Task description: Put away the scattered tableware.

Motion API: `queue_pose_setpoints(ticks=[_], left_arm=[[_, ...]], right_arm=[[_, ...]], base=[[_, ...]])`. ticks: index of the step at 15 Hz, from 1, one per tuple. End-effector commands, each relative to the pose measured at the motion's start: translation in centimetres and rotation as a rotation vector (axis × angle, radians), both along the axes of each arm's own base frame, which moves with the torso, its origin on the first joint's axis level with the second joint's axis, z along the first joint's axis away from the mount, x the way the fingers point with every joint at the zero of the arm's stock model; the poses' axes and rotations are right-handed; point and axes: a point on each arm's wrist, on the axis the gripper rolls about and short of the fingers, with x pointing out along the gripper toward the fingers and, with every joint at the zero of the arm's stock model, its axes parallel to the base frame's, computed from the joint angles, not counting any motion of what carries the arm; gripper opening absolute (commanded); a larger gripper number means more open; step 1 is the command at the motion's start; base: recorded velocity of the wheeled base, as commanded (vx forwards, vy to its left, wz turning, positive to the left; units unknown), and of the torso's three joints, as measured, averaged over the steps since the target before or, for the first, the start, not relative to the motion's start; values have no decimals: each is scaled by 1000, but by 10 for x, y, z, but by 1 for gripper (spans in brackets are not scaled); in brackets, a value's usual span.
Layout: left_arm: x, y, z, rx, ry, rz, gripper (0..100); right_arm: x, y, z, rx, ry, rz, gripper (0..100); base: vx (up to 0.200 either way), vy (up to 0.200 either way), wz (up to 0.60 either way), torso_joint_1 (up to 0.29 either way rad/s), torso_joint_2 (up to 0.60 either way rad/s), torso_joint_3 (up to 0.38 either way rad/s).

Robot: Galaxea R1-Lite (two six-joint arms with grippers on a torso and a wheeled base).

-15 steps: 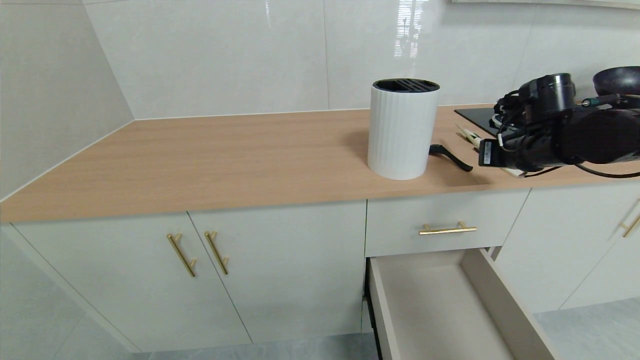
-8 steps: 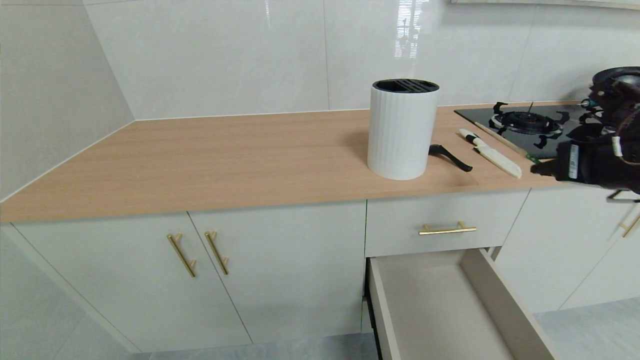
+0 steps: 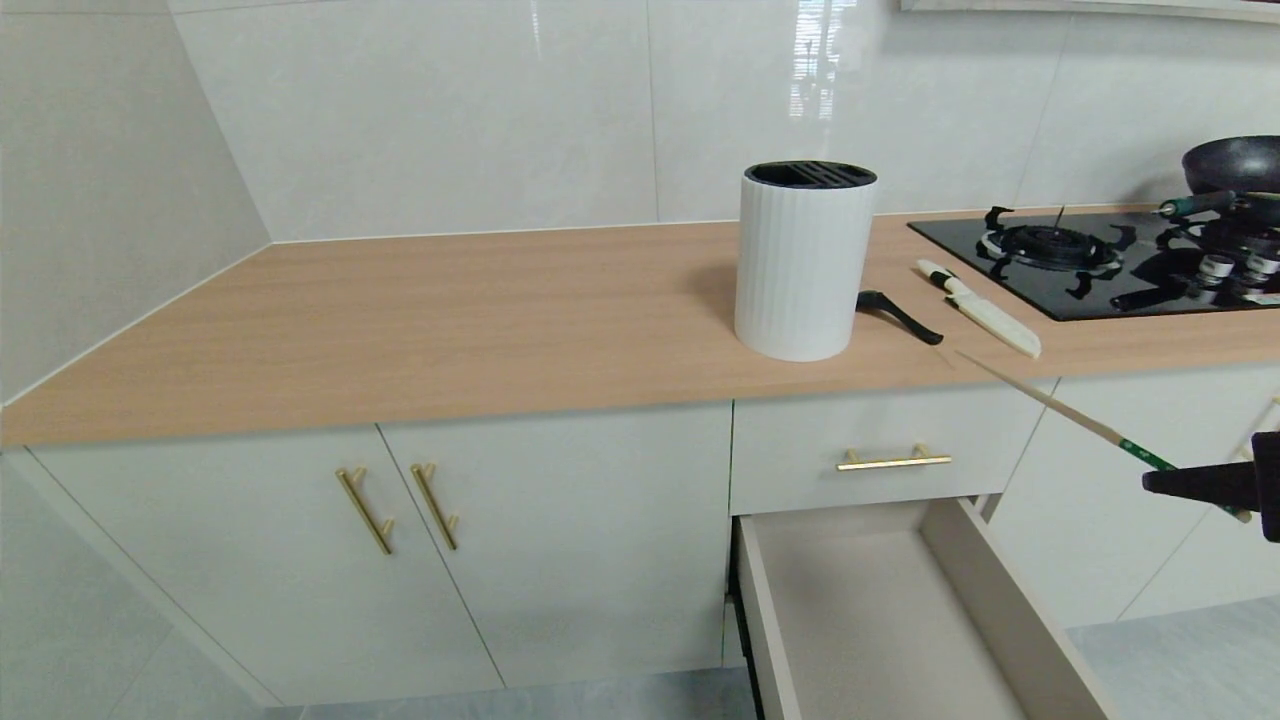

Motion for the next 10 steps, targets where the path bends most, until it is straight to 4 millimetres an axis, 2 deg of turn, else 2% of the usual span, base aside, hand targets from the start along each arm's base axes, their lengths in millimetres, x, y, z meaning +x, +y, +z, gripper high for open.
queue_pose_setpoints(ticks=[1,4,10], left_arm=[[0,0,0,-1,1,1,100],[0,0,0,-1,1,1,100],[0,0,0,-1,1,1,100]], right_arm=[[9,3,-12,-18,54,2,0],[24,7,-26,-35,127,4,0],[28,23,-45,-62,211,82,0]], base=[[0,0,0,0,0,0],[0,0,0,0,0,0],[0,0,0,0,0,0]])
